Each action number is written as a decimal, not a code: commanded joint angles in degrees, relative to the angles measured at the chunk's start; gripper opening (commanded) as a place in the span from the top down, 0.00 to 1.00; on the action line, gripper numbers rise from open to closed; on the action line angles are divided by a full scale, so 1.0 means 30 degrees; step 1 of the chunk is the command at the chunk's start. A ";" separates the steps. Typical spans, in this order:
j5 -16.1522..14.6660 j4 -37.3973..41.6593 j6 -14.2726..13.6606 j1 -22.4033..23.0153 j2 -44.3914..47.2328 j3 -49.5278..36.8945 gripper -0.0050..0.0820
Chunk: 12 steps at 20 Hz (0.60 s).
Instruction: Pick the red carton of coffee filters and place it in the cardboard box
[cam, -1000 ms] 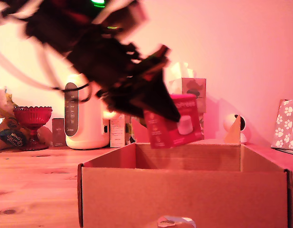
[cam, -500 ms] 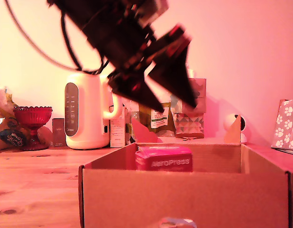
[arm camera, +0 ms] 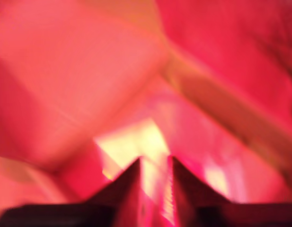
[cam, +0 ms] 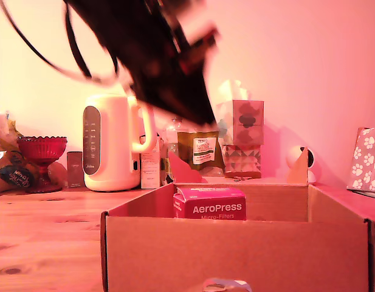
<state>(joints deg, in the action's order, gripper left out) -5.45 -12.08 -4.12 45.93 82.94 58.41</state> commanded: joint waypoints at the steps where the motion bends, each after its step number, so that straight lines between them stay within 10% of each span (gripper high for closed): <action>1: 0.0474 0.1508 0.0561 -0.0539 -0.1734 -0.1625 0.96; 12: 0.1137 0.3818 0.3322 -0.7402 -1.2422 -1.0010 0.96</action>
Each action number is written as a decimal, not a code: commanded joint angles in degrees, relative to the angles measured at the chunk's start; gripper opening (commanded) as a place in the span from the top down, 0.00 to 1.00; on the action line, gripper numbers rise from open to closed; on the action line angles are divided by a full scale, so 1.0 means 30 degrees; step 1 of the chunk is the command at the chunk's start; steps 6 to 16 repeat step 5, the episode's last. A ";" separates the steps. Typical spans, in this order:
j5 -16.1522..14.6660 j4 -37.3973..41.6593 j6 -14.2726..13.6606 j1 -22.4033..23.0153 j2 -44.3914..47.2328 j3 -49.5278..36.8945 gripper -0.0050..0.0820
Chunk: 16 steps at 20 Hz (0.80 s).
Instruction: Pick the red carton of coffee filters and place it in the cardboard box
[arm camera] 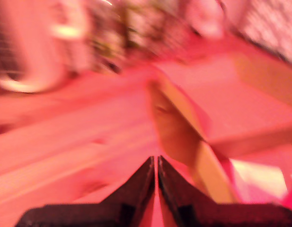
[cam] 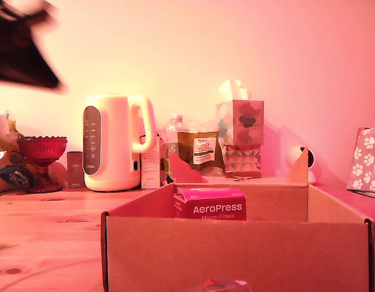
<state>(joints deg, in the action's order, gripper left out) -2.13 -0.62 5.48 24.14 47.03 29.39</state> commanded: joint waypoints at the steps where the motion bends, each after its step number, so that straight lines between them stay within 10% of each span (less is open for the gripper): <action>1: 0.0029 -0.0627 0.0117 -0.0597 -0.1290 -0.0357 0.96; 16: 0.0029 -0.2178 0.0175 -0.1224 -0.3490 -0.0357 0.96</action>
